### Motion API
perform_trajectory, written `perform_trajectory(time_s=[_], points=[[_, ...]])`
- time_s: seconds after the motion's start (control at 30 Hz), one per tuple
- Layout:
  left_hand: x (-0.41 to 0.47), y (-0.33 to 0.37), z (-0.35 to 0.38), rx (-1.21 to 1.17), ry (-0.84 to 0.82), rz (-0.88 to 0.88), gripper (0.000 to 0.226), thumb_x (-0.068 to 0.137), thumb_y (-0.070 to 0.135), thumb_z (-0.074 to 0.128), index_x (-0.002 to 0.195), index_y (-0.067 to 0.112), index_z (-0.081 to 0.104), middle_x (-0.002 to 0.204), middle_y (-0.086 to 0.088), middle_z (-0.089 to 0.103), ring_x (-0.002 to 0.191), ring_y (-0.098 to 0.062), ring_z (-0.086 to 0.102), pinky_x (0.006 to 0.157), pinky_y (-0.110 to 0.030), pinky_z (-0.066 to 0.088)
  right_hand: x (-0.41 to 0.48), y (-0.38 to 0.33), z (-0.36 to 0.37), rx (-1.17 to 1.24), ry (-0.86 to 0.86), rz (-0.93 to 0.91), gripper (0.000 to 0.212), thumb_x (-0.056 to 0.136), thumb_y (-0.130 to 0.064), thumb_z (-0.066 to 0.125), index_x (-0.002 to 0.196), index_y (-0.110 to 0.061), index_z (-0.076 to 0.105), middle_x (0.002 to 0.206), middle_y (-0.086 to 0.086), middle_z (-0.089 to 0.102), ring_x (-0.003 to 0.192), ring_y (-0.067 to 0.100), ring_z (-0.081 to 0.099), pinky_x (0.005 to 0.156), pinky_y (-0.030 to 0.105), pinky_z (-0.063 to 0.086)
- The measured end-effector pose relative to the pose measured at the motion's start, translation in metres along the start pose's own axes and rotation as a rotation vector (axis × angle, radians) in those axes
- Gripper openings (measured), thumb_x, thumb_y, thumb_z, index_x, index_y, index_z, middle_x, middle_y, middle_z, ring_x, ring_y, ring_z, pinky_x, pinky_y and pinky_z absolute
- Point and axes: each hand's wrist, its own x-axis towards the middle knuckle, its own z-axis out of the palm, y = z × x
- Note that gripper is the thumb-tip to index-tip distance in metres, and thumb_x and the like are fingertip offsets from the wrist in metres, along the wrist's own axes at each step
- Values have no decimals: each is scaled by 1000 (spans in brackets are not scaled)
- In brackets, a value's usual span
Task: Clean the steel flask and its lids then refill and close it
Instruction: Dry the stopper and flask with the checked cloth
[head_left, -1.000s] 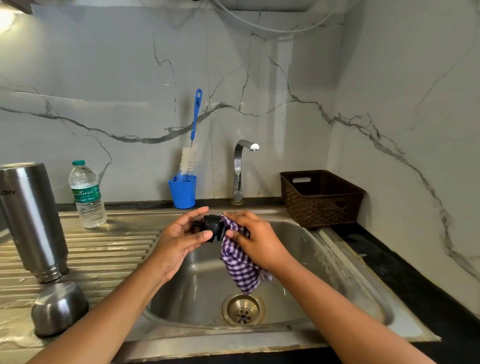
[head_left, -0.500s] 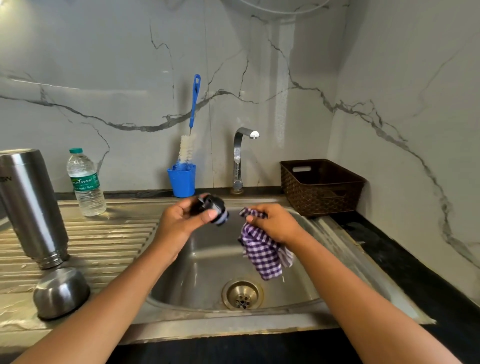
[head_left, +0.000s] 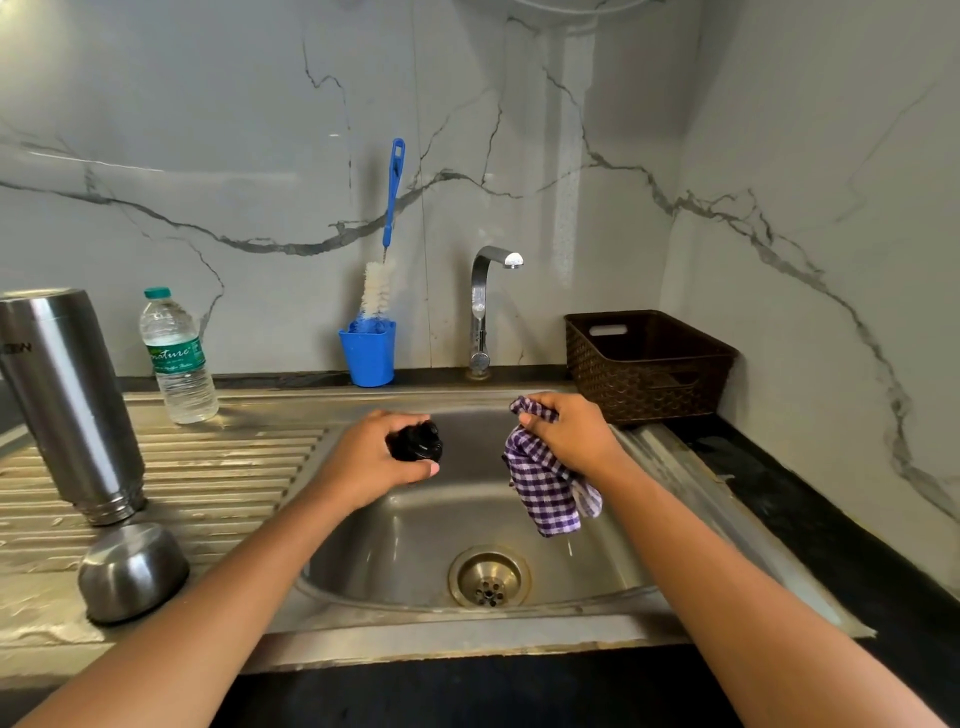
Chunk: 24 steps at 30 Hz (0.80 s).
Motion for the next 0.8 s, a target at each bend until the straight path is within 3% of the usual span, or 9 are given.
perform_trajectory(time_s=[0.07, 0.13, 0.23, 0.33, 0.47, 0.57, 0.67, 0.73, 0.8], points=[[2, 5, -6, 265, -11, 256, 69, 71, 21, 81, 134, 28, 52, 122, 5, 50, 105, -9, 53, 93, -21, 42, 1, -1, -1, 18, 23, 9, 34, 93, -25, 57, 126, -15, 59, 116, 4, 65, 98, 11, 57, 91, 25, 45], [6, 10, -11, 553, 9, 544, 76, 69, 15, 81, 137, 25, 48, 125, -2, 51, 101, -15, 58, 86, -24, 47, 1, -1, -3, 23, 36, 11, 35, 93, -25, 57, 127, -16, 58, 119, 4, 64, 106, 15, 59, 95, 29, 45], [17, 24, -15, 813, 61, 820, 79, 56, 13, 87, 128, 19, 56, 115, -2, 64, 97, -20, 66, 91, -42, 47, 1, 1, -6, 23, 70, 6, 35, 93, -23, 57, 127, -16, 58, 121, 4, 63, 109, 16, 58, 94, 25, 42], [25, 34, -20, 983, -73, 1078, 65, 56, 7, 86, 114, 25, 64, 108, 8, 68, 101, -10, 65, 102, -43, 35, 3, 4, -8, 44, 114, 14, 35, 93, -23, 57, 127, -15, 58, 121, 6, 63, 109, 17, 58, 92, 23, 42], [37, 35, -39, 1020, -9, 1075, 57, 62, 3, 83, 112, 23, 65, 112, 5, 67, 105, -14, 63, 102, -42, 40, 6, 8, -10, 43, 142, 15, 35, 94, -24, 57, 127, -14, 58, 120, 6, 64, 109, 19, 59, 92, 24, 43], [44, 32, -48, 1111, -37, 1182, 53, 68, 3, 80, 114, 22, 64, 113, 5, 66, 109, -14, 61, 108, -41, 33, 7, 9, -12, 34, 160, 12, 34, 94, -24, 56, 127, -15, 58, 121, 5, 64, 110, 19, 58, 89, 22, 42], [46, 35, -52, 1002, 37, 1068, 45, 69, 6, 79, 110, 20, 66, 108, 3, 68, 103, -16, 64, 108, -39, 32, 8, 10, -12, 43, 159, 7, 35, 94, -24, 56, 128, -15, 57, 120, 5, 63, 109, 18, 58, 88, 22, 42], [44, 31, -45, 1075, -58, 1105, 46, 67, 7, 80, 108, 23, 67, 105, 6, 68, 100, -14, 65, 103, -42, 40, 8, 10, -11, 41, 160, -1, 36, 94, -25, 57, 129, -16, 56, 122, 5, 63, 111, 19, 57, 93, 25, 43], [42, 22, -41, 951, -56, 924, 53, 61, 19, 85, 110, 25, 66, 109, 9, 68, 102, -14, 65, 101, -42, 40, 9, 9, -10, 29, 150, -8, 37, 93, -27, 58, 128, -17, 57, 123, 5, 62, 112, 19, 57, 96, 29, 44]])
